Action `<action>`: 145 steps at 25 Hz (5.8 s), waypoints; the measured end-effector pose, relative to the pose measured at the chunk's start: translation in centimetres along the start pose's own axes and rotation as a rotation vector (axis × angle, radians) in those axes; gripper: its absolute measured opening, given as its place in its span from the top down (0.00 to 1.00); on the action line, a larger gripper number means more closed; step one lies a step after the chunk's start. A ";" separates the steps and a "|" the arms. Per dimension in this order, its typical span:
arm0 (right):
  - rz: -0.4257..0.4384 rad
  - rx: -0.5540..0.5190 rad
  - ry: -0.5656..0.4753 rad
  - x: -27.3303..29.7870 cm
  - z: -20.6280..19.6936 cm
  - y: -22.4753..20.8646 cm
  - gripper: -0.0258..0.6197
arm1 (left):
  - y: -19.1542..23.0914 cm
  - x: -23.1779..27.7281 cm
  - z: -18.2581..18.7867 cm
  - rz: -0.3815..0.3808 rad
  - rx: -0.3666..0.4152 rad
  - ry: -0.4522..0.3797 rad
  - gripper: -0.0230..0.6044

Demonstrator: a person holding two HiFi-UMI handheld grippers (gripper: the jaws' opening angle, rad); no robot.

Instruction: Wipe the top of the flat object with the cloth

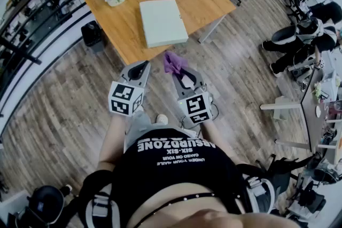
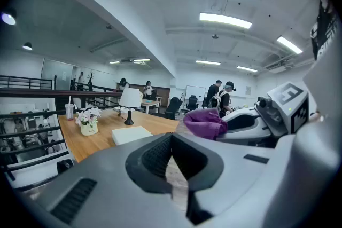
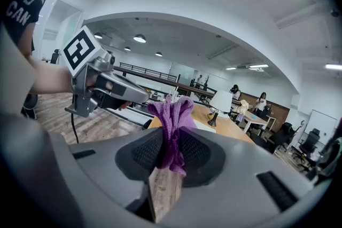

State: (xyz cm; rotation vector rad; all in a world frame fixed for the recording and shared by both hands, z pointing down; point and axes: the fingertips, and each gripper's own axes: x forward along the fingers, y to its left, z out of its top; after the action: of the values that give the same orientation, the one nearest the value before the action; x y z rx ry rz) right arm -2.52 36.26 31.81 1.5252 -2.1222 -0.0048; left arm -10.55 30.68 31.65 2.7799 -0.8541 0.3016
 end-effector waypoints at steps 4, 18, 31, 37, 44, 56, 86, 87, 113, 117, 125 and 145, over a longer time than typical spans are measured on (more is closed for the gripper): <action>0.006 0.004 -0.004 -0.9 -1.7 -0.4 0.80 | -1.0 -0.4 -2.0 0.040 -0.010 0.036 0.94; -0.003 -0.117 0.018 1.8 -5.5 -5.2 0.80 | -0.9 5.9 -3.0 0.053 -0.036 0.065 0.94; 0.060 -0.212 0.139 12.5 -9.2 -13.8 0.80 | 8.0 17.0 -3.2 0.086 -0.135 0.128 0.94; 0.133 -0.257 0.207 17.0 -11.2 -14.7 0.80 | 11.2 20.5 -4.5 0.088 -0.168 0.184 0.94; 0.178 -0.278 0.280 20.4 -13.2 -16.0 0.80 | 14.1 23.0 -5.9 0.104 -0.213 0.216 0.94; 0.157 -0.296 0.278 24.5 -12.8 -19.0 0.80 | 16.6 26.5 -8.3 0.087 -0.208 0.269 0.94; 0.224 -0.355 0.287 41.9 -12.4 -27.9 0.80 | 26.1 35.3 -12.2 0.114 -0.214 0.443 0.94; 0.224 -0.365 0.288 42.6 -12.3 -28.3 0.80 | 26.3 35.5 -12.3 0.104 -0.220 0.445 0.94; 0.304 -0.518 0.393 50.7 -14.0 -30.1 0.80 | 27.8 36.0 -12.7 0.140 -0.340 0.443 0.94; 0.321 -0.507 0.408 50.6 -14.0 -30.1 0.80 | 28.0 36.1 -12.6 0.157 -0.360 0.415 0.94; 0.325 -0.514 0.414 49.6 -14.4 -29.7 0.80 | 27.9 36.0 -12.6 0.184 -0.328 0.401 0.94; 0.328 -0.489 0.417 46.5 -15.1 -28.3 0.80 | 27.7 35.9 -12.4 0.233 -0.276 0.402 0.94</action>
State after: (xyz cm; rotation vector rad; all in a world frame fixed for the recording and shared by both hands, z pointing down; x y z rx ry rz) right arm 18.01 -10.76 55.43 0.8062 -1.8314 -0.0768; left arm 1.14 -7.32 56.77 2.2590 -1.0225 0.6953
